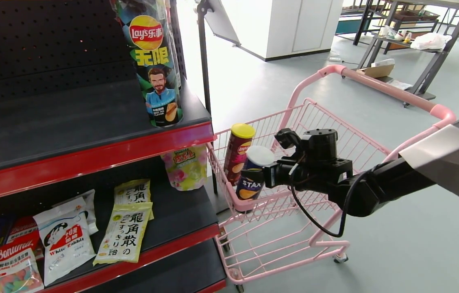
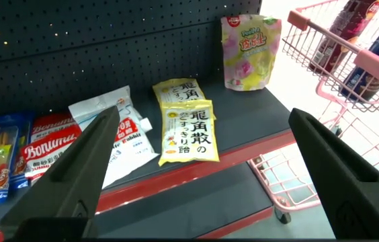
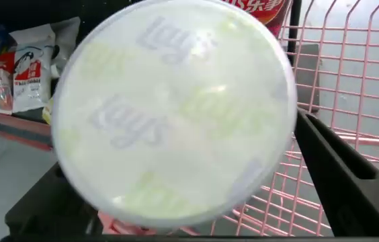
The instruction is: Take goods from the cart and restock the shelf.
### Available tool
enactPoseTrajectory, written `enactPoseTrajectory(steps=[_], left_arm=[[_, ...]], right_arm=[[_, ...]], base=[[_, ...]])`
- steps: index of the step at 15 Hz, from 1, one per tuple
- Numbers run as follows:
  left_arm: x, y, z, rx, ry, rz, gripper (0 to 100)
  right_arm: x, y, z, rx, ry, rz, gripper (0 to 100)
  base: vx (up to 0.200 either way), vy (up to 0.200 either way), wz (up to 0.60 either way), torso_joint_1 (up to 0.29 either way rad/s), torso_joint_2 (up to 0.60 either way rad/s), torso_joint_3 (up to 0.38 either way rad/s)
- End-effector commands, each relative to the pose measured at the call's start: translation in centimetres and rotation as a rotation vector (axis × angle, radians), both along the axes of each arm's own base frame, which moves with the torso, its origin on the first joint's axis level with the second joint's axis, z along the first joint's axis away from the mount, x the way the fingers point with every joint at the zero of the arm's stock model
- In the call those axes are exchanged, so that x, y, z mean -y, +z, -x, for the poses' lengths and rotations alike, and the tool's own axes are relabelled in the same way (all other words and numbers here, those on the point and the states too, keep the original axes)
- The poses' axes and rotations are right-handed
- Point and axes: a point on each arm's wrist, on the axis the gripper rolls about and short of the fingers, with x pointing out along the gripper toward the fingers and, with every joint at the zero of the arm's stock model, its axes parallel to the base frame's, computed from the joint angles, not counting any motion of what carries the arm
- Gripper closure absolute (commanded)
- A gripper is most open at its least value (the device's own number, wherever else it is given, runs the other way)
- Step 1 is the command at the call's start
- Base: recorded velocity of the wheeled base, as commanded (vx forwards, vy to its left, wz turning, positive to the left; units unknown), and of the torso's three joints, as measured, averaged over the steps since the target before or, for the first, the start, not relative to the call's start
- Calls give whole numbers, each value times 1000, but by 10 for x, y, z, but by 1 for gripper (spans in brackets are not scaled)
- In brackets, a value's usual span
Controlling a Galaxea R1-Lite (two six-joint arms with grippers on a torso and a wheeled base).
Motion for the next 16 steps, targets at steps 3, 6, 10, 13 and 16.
enactPoseTrajectory(steps=[3,6,10,13,16], left_arm=[[0,0,0,-1,1,0,0],[0,0,0,-1,-1,0,0],[0,0,0,-1,1,0,0],[0,0,0,-1,-1,0,0],[0,0,0,-1,-1,0,0]], right_arm=[[-8,-20,-16,-18,-2,8,0],[-12,-23,-25,-3,-10,4,100],[-10,-21,-26,-17,-30,-22,100],[-5,-2,-17,17,-48,-25,100],[5,39,-1,93,-61,-58,100]], base=[[0,0,0,0,0,0],[0,0,0,0,0,0],[0,0,0,0,0,0],[0,0,0,0,0,0],[0,0,0,0,0,0]])
